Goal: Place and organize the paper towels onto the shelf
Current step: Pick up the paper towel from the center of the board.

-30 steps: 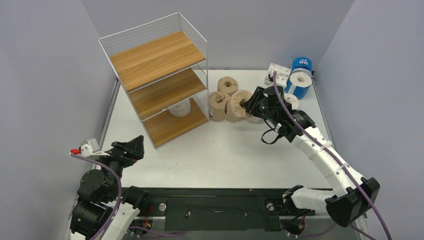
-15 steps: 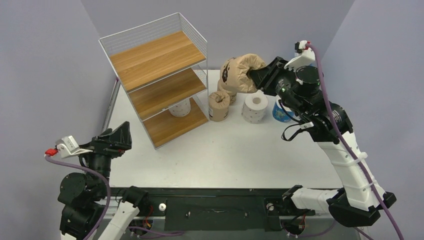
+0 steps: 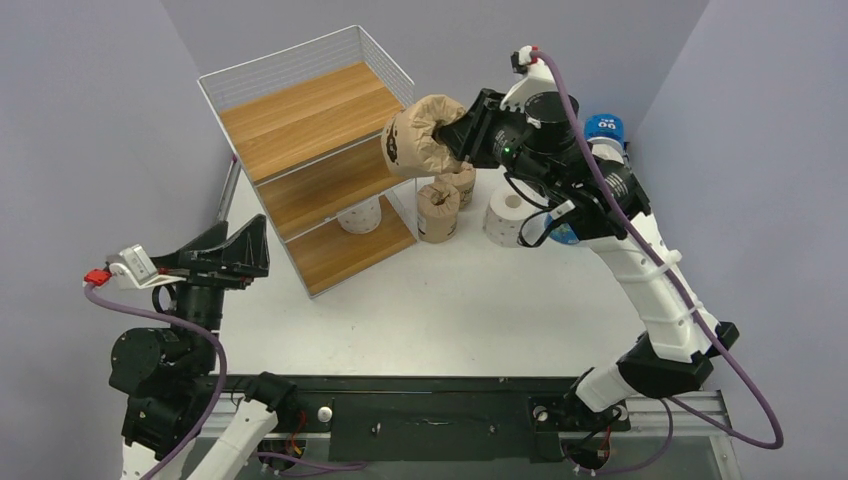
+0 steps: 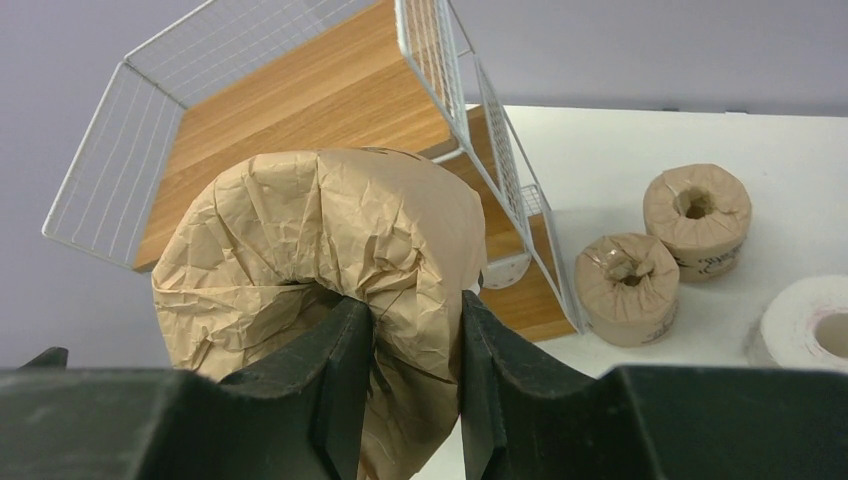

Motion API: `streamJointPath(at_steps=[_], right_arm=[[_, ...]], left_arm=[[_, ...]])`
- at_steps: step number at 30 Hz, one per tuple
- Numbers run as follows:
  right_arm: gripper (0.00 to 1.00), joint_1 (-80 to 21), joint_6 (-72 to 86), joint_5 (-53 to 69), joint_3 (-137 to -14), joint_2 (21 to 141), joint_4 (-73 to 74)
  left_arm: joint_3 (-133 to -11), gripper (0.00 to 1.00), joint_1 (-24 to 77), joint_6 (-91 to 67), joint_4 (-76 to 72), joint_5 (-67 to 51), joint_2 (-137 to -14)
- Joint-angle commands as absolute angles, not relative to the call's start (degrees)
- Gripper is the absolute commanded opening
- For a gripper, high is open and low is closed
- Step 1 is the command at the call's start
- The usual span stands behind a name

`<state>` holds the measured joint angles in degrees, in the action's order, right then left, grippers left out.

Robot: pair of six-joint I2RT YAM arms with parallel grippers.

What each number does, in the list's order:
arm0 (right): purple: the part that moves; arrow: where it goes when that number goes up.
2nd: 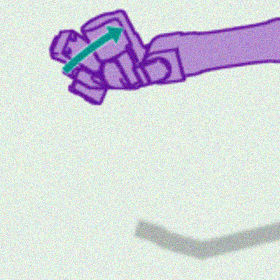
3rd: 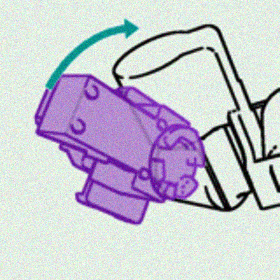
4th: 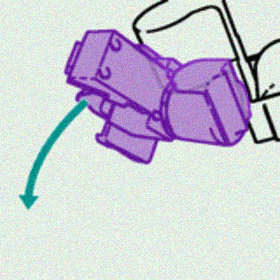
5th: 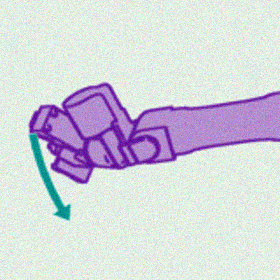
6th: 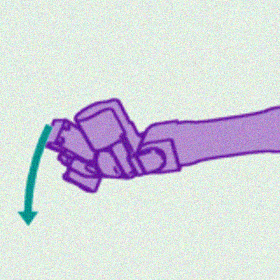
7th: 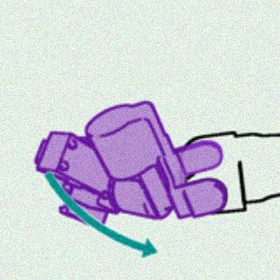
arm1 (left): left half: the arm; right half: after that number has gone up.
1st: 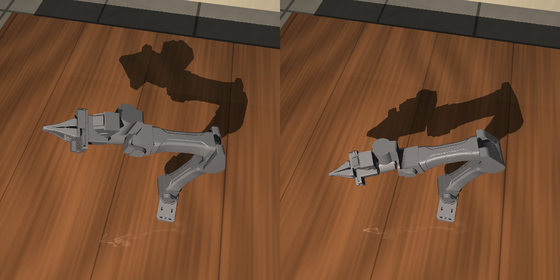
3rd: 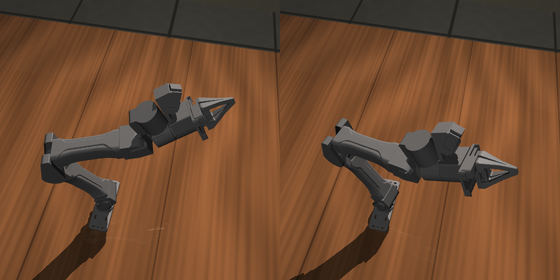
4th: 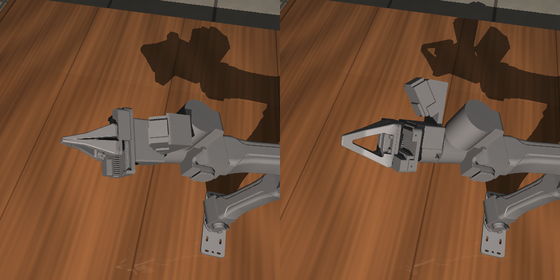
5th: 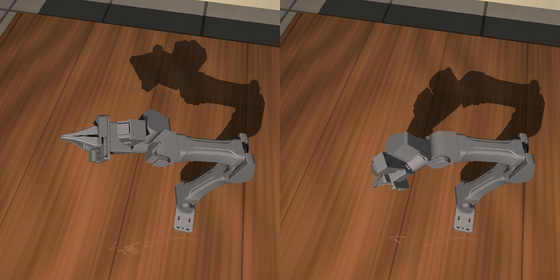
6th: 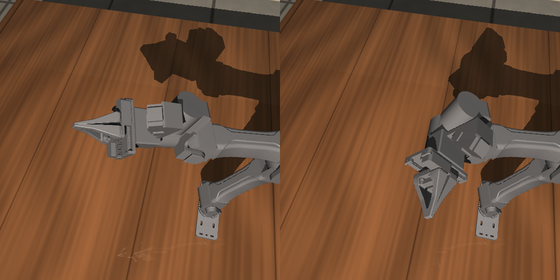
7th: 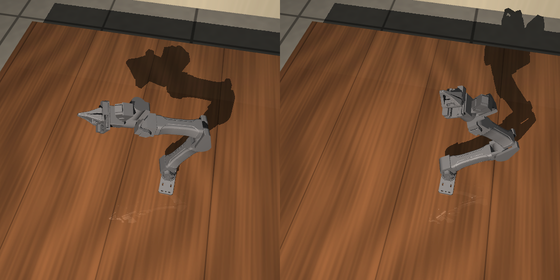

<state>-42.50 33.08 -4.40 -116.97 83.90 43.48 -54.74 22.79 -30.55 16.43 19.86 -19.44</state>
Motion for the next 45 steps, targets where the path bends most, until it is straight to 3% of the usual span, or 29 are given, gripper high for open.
streamJointPath(at_steps=[1, 10, 21, 35, 45], right_arm=[[0.29, -43.47, 34.48, -0.89, -124.43, 86.93, 38.61], [0.3, -44.05, 35.82, -0.45, -131.38, 93.95, 37.14], [0.31, -46.58, 39.49, -3.15, -135.07, 99.43, 31.4], [0.33, -46.96, 42.93, -5.83, -136.09, 101.86, 30.24], [0.33, -47.1, 44.12, -5.98, -135.91, 101.82, 30.15]], left_arm=[[-60.19, 0.96, 22.85, -24.47, 6.74, 14.71, -22.38], [-64.41, 1.0, 22.85, -16.35, -6.13, 3.06, -29.82], [-68.8, 0.96, 22.87, -10.58, -11.58, -15.39, -42.27], [-59.18, 0.96, 23.81, -0.58, -17.84, -12.58, -44.98], [-58.06, 0.96, 33.28, 17.03, -21.8, -6.14, -49.71]])
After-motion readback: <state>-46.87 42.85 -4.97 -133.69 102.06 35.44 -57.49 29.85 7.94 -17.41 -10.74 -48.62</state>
